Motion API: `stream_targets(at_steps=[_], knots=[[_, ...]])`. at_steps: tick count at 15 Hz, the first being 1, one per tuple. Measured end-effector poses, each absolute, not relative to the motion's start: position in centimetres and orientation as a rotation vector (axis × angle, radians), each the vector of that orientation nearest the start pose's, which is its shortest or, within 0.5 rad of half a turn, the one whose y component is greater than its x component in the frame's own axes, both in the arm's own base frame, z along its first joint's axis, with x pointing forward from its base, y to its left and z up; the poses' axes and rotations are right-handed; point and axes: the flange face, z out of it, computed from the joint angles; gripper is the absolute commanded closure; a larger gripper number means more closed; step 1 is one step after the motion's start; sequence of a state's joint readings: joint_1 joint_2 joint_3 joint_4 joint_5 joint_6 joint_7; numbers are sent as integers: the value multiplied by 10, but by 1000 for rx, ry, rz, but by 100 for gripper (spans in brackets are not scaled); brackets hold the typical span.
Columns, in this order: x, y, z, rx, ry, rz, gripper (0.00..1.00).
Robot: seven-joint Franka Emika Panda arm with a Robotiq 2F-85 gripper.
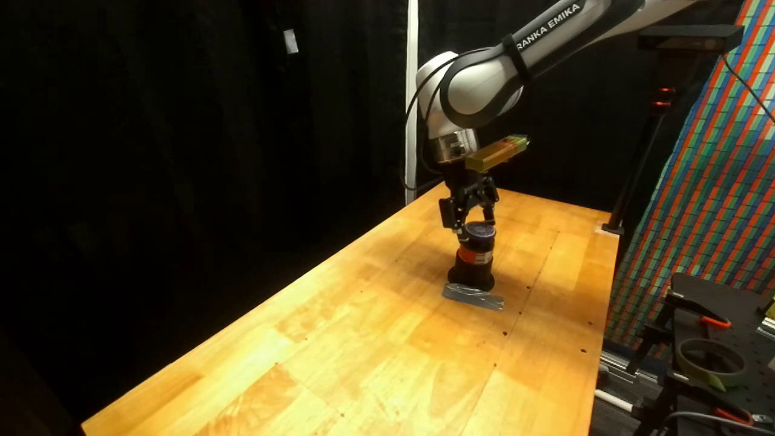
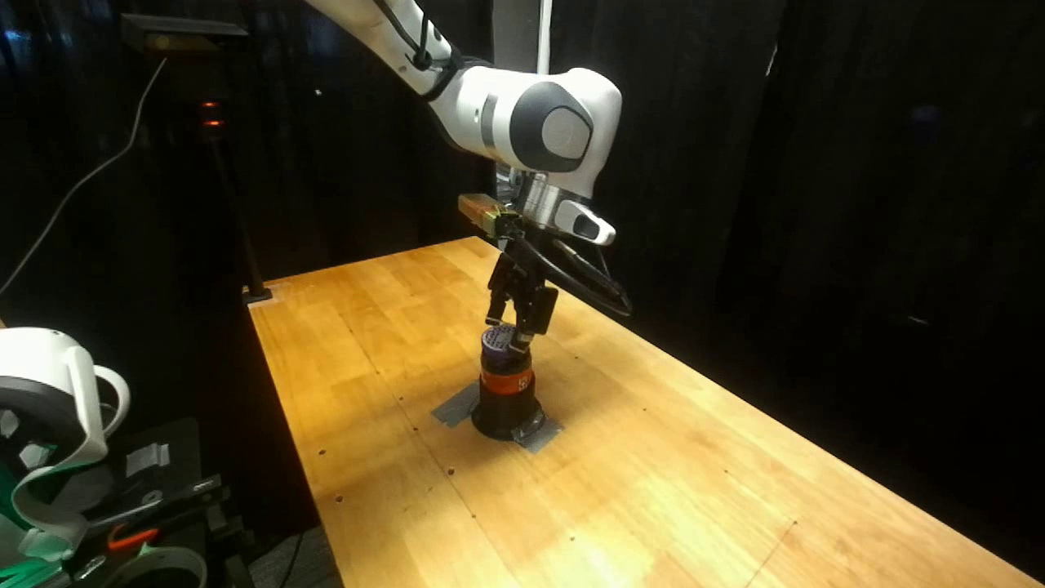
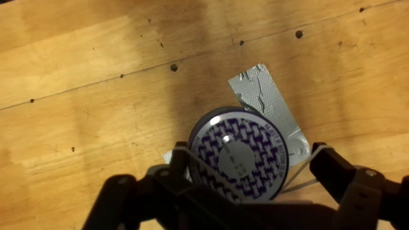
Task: Put the rubber band around the cup
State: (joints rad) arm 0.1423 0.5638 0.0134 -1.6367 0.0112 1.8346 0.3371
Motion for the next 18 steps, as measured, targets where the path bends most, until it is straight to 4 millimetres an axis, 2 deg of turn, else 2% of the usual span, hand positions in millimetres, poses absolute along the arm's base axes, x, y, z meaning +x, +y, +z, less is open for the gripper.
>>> stream_targets(at_steps=[4,8,13,18], knots=[[628,92,269,-3084,235,656,0],[624,86,260,-3071,246,662,0],[612,89,239,-3086,270,538,0],[595,87,247,-3094,322,376,0]])
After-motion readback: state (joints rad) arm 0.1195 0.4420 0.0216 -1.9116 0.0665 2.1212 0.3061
